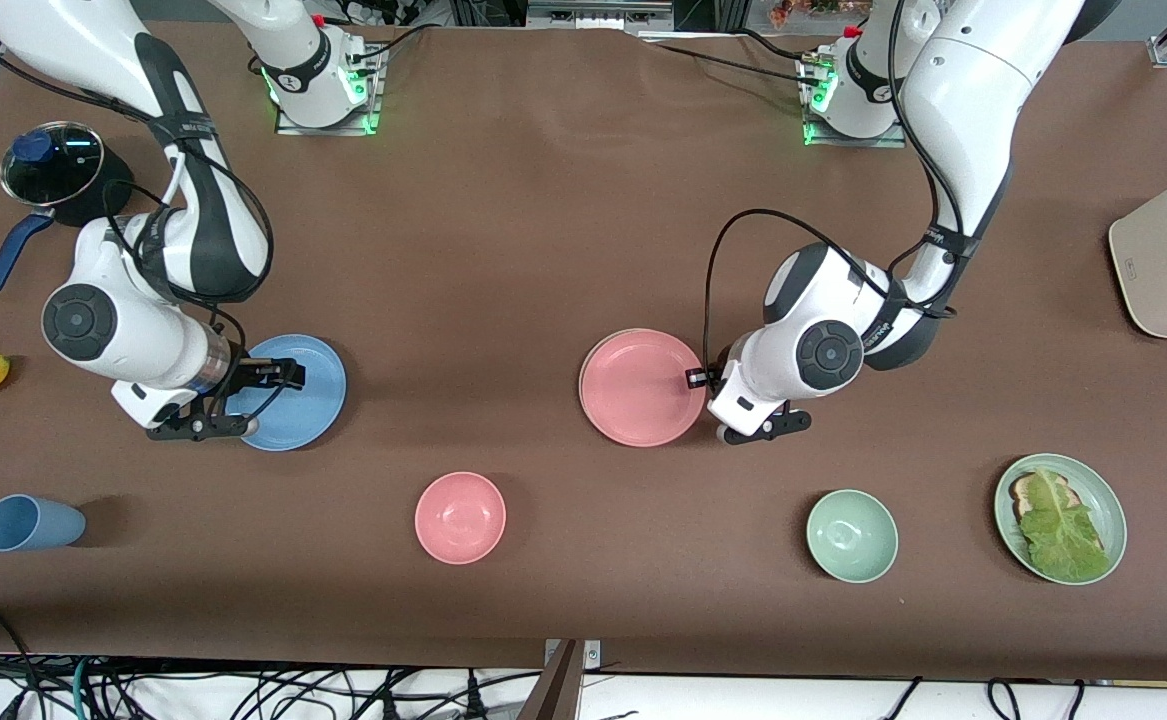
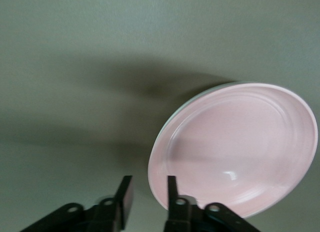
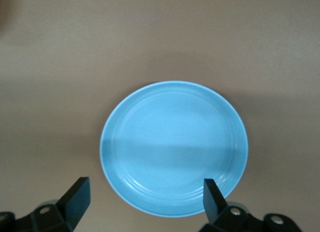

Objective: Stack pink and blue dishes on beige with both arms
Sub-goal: 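Open the left gripper and withdraw while the right gripper grips the blue plate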

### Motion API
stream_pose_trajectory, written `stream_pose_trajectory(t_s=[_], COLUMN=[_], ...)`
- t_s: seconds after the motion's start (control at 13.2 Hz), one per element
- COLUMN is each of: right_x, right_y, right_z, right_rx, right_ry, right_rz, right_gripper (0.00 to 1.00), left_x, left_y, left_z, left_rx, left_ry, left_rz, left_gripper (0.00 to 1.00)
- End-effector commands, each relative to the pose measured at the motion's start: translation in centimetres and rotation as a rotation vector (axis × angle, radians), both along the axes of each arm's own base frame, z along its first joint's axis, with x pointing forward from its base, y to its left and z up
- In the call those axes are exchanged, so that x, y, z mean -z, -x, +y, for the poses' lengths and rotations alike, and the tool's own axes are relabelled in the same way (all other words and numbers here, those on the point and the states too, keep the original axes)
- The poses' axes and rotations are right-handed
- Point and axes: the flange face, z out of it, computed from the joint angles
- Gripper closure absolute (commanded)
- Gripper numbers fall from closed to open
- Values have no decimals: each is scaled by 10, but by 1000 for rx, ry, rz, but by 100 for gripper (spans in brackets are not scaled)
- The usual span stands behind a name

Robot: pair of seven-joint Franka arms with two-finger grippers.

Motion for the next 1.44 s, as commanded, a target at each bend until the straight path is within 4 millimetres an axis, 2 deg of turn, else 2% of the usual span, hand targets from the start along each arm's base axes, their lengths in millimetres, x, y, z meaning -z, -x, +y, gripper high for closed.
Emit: stream_pose_trajectory(t_s=[0.0, 0.15, 0.23, 0.38, 0.61, 0.83, 0.91, 1.13, 1.21, 1.36], right_x=[15, 32, 39, 60, 89, 99, 101, 110, 113, 113], right_y=[-3, -5, -5, -3, 9, 16, 18, 28, 30, 30], right_z=[-30, -76, -87, -106, -118, -119, -119, -120, -123, -124], right_rx=[-28, -79, -76, -83, -74, -64, -64, -60, -54, -51], right_ry=[-1, -14, -14, -14, -11, -14, -15, -18, -20, -21], right_rz=[-18, -26, -29, -43, -59, -58, -52, -28, -22, -22], right_gripper=[0, 0, 0, 0, 1, 8, 13, 48, 61, 83], left_x=[-20, -29, -29, -34, -35, -37, -38, -52, -62, -90], left_y=[-14, -24, -27, -35, -43, -46, -46, -42, -41, -35], left_z=[16, 48, 61, 103, 172, 231, 246, 267, 271, 296], left_rx=[-11, -49, -33, -3, 37, 32, 50, 141, 170, 183], left_ry=[-17, -26, -25, -18, -32, -112, -128, -114, -111, -116], left_rz=[-37, -32, -22, -9, 20, 30, 31, 39, 35, 35], left_gripper=[0, 0, 0, 0, 0, 0, 0, 0, 0, 0])
